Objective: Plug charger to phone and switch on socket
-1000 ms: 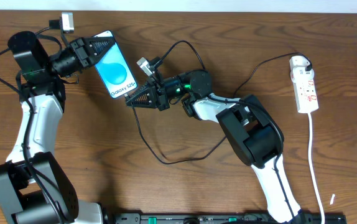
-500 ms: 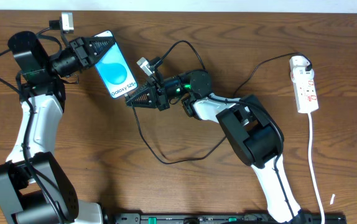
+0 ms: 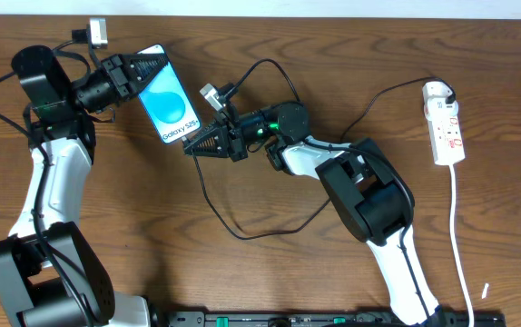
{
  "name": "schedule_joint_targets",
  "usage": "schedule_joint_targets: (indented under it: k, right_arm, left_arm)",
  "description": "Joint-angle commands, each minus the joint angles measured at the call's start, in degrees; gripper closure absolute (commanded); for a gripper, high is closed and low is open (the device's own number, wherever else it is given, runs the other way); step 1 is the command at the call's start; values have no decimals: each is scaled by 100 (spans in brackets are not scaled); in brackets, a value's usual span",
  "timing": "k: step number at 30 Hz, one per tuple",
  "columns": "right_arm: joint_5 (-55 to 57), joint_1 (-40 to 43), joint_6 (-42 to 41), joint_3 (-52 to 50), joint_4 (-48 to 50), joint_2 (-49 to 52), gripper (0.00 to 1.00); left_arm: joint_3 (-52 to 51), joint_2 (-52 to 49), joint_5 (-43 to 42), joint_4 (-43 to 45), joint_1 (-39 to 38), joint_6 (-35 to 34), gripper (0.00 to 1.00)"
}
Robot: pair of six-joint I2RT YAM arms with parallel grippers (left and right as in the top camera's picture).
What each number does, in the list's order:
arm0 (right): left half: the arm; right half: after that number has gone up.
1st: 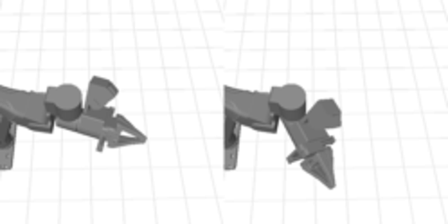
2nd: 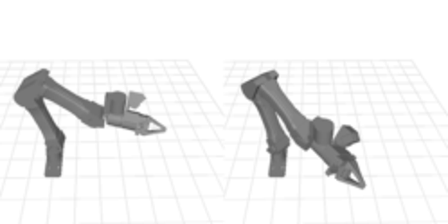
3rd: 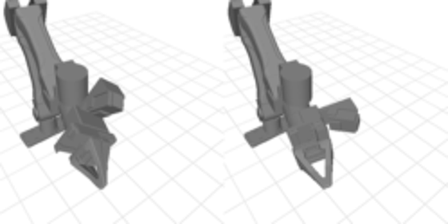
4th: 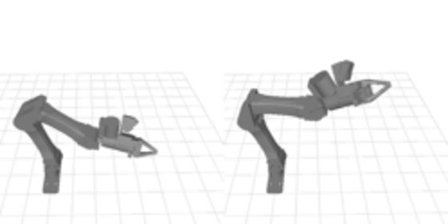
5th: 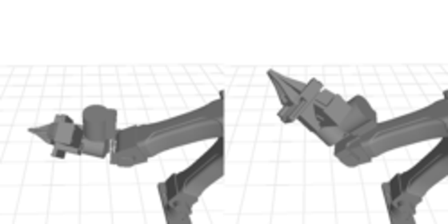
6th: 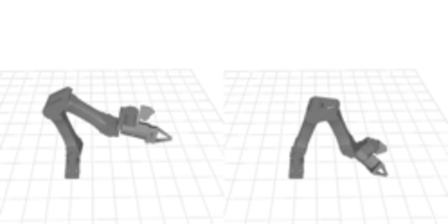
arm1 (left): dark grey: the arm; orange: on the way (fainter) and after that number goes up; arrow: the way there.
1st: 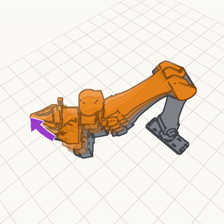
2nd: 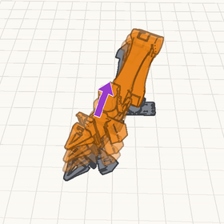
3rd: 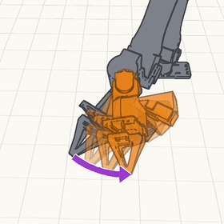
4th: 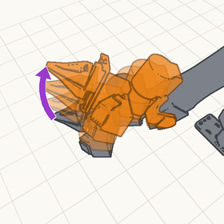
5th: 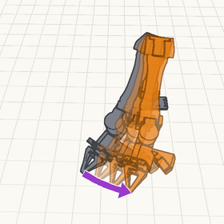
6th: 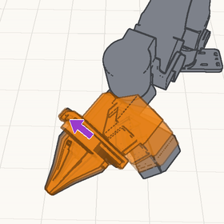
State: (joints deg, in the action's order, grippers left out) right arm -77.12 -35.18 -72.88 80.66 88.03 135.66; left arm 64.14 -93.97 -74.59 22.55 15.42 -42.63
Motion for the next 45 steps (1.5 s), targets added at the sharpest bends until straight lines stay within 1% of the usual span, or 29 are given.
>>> schedule_joint_targets:
  k: [1,22,32,45]
  right_arm:
    - [267,11,-39,116,225,2,99]
    - [284,133,-90,114,223,2,99]
    - [737,68,-492,114,225,2,99]
    - [1040,-7,-664,114,225,2,99]
  left_arm:
    - [-11,107,-81,33,2,-90,92]
    - [-11,107,-81,50,2,-90,92]
    - [-11,107,-79,48,2,-22,92]
    - [-11,107,-83,48,2,0,93]
